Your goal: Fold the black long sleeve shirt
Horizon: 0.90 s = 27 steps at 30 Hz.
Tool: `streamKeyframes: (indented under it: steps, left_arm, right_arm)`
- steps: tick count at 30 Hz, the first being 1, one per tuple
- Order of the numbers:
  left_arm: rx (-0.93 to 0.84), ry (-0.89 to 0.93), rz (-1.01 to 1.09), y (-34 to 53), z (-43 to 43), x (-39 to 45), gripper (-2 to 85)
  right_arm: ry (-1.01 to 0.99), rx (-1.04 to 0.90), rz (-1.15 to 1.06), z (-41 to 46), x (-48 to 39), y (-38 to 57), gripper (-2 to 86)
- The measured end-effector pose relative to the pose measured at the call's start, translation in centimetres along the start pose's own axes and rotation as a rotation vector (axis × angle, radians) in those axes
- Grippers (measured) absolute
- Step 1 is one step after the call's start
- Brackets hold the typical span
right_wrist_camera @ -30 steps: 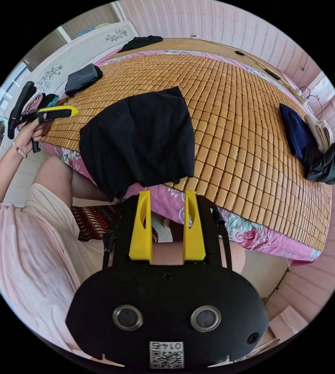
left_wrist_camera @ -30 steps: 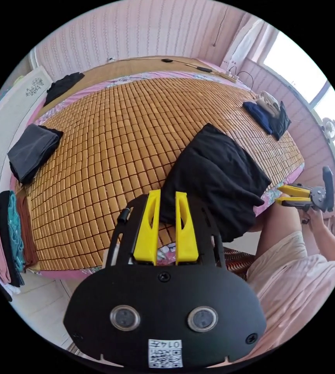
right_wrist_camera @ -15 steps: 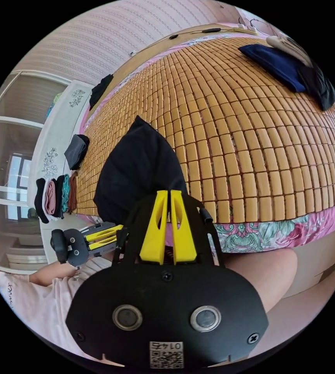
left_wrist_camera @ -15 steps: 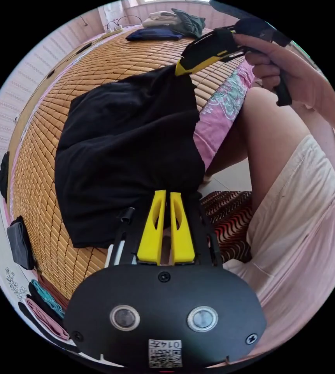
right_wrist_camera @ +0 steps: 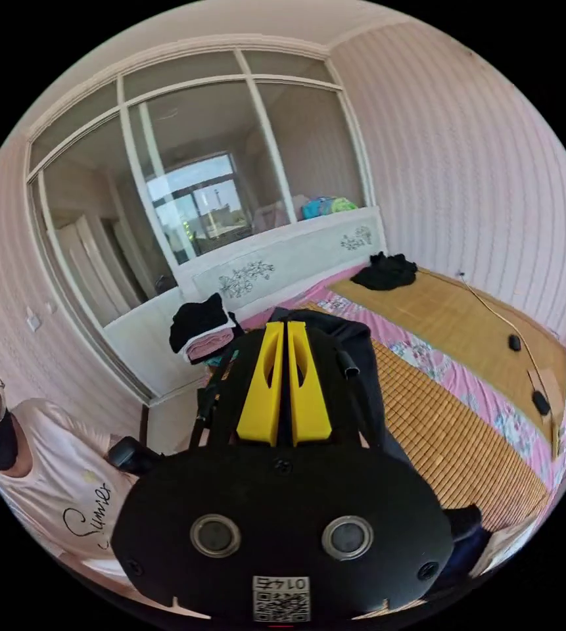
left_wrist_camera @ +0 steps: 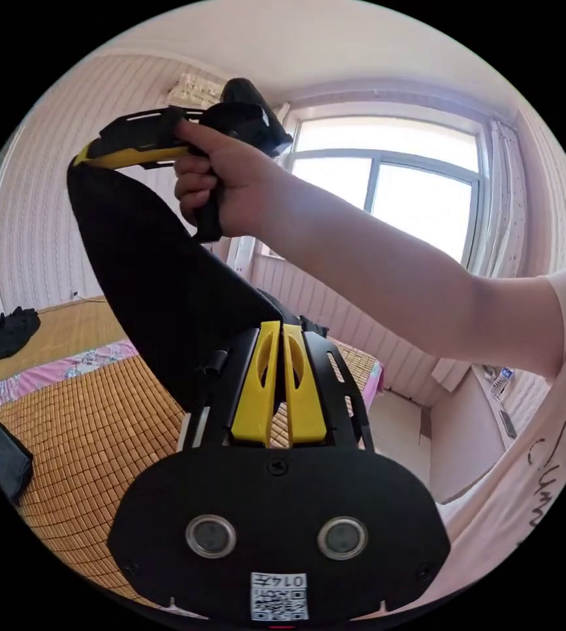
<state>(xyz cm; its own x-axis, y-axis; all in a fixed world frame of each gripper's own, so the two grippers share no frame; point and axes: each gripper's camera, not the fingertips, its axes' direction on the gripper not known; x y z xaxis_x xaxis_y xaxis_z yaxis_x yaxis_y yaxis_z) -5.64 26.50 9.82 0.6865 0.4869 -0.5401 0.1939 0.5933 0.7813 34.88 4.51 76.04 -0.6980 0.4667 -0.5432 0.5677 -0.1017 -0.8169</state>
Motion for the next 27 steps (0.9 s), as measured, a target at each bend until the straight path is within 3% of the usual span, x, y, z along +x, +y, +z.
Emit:
streamKeyframes:
  steps: [4,7,10,12,16,21,27]
  left_arm:
    - [0.014,0.046,-0.105,1.7,-0.3,-1.0,-0.9]
    - [-0.161,0.121,-0.168,6.9,2.6,-1.0,-0.4]
    - [-0.457,0.218,-0.168,12.7,5.8,-0.3,1.6]
    - [-0.589,0.22,-0.188,15.6,6.0,-0.2,3.6]
    - [-0.638,0.126,-0.272,16.2,4.5,-1.5,4.8]
    - [-0.728,-0.267,-0.275,15.7,5.3,-5.2,7.2]
    - [-0.851,-0.416,-0.378,16.0,9.4,-10.9,10.0]
  right_arm:
    - [-0.129,-0.313,-0.231,10.8,-6.9,1.6,1.1]
    - [-0.194,-0.614,-0.225,21.2,-8.0,10.2,2.7]
    - [-0.179,-0.813,-0.158,27.5,-7.1,20.6,7.2]
    - [-0.154,-0.826,-0.05,28.1,-5.3,25.7,8.0]
    - [-0.042,-0.713,0.355,23.8,1.2,35.6,9.3]
    - [0.264,-0.605,0.755,16.5,8.6,44.3,11.1]
    - [0.408,-0.586,0.887,14.5,16.2,48.2,13.3]
